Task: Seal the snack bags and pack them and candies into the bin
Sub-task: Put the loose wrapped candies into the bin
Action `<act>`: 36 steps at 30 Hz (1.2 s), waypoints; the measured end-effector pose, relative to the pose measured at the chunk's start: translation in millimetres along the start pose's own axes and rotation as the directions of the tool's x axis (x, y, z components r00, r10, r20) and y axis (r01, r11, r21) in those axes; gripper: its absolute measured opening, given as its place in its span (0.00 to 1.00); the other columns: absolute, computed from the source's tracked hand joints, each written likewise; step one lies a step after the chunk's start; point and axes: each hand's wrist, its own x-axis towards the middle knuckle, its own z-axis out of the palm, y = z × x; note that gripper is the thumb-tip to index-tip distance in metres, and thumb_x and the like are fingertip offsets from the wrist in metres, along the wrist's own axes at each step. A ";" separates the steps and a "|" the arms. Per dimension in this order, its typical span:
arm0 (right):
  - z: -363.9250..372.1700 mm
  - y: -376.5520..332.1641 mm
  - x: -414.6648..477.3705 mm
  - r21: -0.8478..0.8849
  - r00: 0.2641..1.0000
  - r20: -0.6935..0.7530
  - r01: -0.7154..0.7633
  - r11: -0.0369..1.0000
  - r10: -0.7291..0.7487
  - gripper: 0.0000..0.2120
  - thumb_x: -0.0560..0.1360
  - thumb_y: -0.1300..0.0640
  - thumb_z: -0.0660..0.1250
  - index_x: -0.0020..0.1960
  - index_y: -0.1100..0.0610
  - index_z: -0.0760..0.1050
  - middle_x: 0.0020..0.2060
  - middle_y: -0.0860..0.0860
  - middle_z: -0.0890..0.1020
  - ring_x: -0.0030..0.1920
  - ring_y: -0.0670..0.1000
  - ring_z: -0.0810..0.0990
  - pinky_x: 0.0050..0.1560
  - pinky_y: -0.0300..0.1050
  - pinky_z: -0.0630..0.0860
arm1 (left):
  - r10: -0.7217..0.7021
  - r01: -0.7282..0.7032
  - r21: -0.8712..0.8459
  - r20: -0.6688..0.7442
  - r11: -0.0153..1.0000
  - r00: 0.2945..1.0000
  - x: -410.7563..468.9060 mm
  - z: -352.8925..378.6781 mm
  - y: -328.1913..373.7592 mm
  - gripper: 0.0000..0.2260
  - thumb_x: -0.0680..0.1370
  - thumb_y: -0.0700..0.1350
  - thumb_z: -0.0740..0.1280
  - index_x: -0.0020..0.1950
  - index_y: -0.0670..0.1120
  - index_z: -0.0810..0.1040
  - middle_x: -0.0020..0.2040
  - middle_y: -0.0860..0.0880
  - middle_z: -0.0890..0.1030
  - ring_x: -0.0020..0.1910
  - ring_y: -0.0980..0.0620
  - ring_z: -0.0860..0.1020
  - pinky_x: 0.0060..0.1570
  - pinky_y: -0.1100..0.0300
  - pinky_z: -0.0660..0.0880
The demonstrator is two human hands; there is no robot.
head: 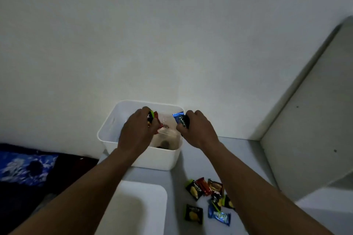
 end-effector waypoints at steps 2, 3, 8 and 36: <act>9.6 -19.4 20.4 0.031 1.000 -0.007 0.017 0.999 -0.016 0.17 0.75 0.44 0.65 0.55 0.56 0.72 0.47 0.53 0.74 0.42 0.56 0.77 0.39 0.45 0.70 | -0.015 0.015 0.000 -0.009 1.000 1.000 19.2 -9.0 -20.4 0.08 0.79 0.51 0.64 0.49 0.47 0.73 0.44 0.49 0.78 0.42 0.47 0.76 0.42 0.50 0.75; 16.5 -28.0 29.7 0.045 1.000 -0.009 0.028 0.999 -0.028 0.16 0.75 0.45 0.65 0.55 0.56 0.72 0.47 0.53 0.74 0.42 0.55 0.77 0.39 0.45 0.70 | -0.014 0.014 0.000 -0.021 1.000 1.000 28.3 -11.6 -30.5 0.08 0.79 0.51 0.64 0.50 0.47 0.73 0.45 0.48 0.78 0.43 0.47 0.76 0.42 0.50 0.76; 64.9 -60.4 61.6 0.126 0.995 0.044 0.089 0.988 -0.095 0.15 0.75 0.47 0.67 0.55 0.55 0.73 0.45 0.49 0.72 0.42 0.50 0.73 0.42 0.44 0.69 | -0.064 0.062 -0.048 -0.048 0.997 0.997 62.3 -17.8 -71.2 0.09 0.80 0.48 0.63 0.52 0.43 0.73 0.46 0.46 0.77 0.43 0.48 0.75 0.41 0.57 0.68; 110.3 0.8 33.7 -0.024 0.938 0.268 -0.220 0.975 0.218 0.35 0.83 0.41 0.46 0.80 0.61 0.41 0.80 0.57 0.43 0.80 0.55 0.42 0.78 0.57 0.44 | 0.025 0.001 -0.127 0.198 0.992 0.980 51.3 48.6 -87.0 0.10 0.81 0.50 0.63 0.55 0.44 0.72 0.46 0.45 0.76 0.44 0.47 0.74 0.42 0.56 0.67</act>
